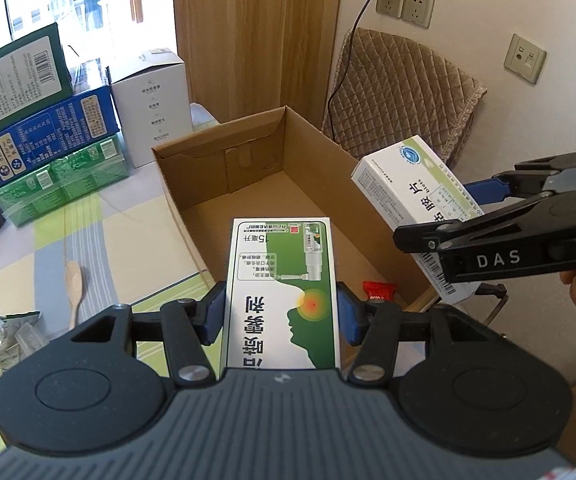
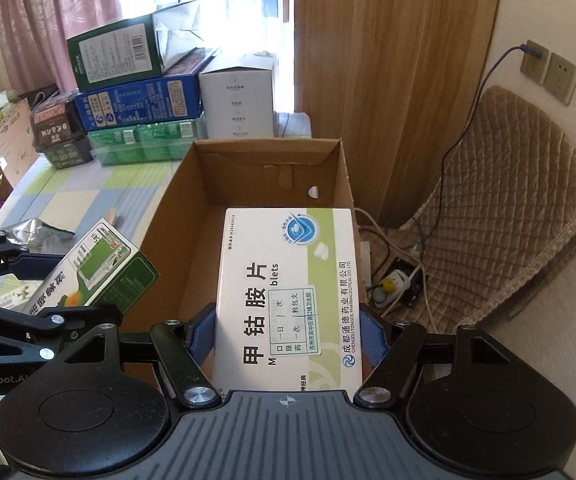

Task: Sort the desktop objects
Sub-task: 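Carry both boxes to the cardboard box and release them inside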

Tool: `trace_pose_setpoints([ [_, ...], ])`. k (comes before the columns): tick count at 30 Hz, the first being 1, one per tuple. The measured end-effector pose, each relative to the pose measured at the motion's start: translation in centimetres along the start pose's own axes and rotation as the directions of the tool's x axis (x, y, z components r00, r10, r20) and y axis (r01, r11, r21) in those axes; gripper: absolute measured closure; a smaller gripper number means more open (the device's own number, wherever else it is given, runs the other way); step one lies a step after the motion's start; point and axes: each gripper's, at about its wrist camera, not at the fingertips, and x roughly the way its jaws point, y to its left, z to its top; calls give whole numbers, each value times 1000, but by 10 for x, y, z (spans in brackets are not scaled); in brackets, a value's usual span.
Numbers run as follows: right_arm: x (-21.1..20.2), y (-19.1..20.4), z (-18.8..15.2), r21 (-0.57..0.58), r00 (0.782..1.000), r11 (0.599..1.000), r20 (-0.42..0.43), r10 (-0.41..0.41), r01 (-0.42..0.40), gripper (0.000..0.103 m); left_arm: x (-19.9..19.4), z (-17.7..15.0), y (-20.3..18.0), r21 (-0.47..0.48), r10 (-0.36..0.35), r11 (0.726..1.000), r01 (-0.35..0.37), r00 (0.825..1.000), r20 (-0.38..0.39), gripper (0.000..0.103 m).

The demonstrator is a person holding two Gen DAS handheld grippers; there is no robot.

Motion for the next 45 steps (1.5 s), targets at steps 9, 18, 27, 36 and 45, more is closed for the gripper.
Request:
trace_pose_setpoints([
  [9,17,-11,3,10,1000,1000,-22,-5,6,35,21,7,-3,-23,-29,999,28,1000,-11,53],
  [18,26,-16,5,13,999,1000,-32,-16,16,35,36,12,-7,-31,-42,999,42,999,-16,53],
  [27,29,-20,7,13,999,1000,-37,-15,16,35,42,16,-8,-36,-40,999,40,999,-9,52],
  [36,31,-20,6,11,999,1000,-39,-13,13,35,44,19,-6,-53,-37,998,37,999,3,55],
  [45,33,-18,5,12,999,1000,-44,-4,5,35,36,19,1,-39,-16,999,16,1000,8,55],
])
